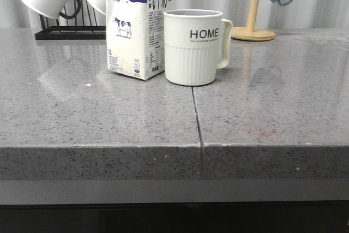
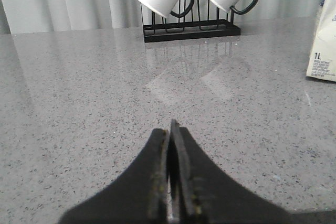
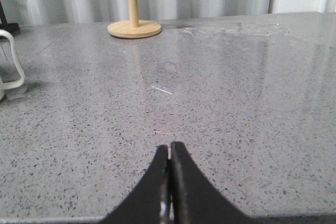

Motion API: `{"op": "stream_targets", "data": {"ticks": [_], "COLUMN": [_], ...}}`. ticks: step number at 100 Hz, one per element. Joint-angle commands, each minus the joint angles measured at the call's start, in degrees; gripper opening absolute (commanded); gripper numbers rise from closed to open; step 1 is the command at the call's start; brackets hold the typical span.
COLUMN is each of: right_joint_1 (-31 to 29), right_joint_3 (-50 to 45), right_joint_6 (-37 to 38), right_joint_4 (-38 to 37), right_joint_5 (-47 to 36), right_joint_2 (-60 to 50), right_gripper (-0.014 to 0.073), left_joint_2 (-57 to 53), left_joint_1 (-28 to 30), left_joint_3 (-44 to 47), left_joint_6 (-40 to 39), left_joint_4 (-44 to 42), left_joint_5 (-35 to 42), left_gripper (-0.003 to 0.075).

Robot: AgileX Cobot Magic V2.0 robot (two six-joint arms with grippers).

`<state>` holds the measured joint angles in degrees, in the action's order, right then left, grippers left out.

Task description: Place milk next to cup

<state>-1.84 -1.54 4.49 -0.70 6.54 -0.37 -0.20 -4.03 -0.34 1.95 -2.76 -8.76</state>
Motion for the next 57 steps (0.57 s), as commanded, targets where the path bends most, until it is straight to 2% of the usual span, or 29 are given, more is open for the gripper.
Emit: {"op": "stream_targets", "data": {"ticks": [1,57], "right_joint_1": [-0.5,-0.5], "right_joint_3": [0.4,0.4], "right_joint_6": [-4.5,-5.0], "right_joint_4": [2.6,2.7], "right_joint_5": [-3.4,-4.1], "right_joint_2": [-1.3,-1.3], "right_gripper": [-0.0066,-0.0066], "left_joint_2": [-1.7,-1.7], "left_joint_1": [0.1,0.1], "left_joint_3": [2.6,2.6], "left_joint_6": [-0.1,-0.1], "left_joint_4": [0.0,0.0], "left_joint_5": [4.2,4.2], "left_gripper": [-0.0020,-0.0020]}}
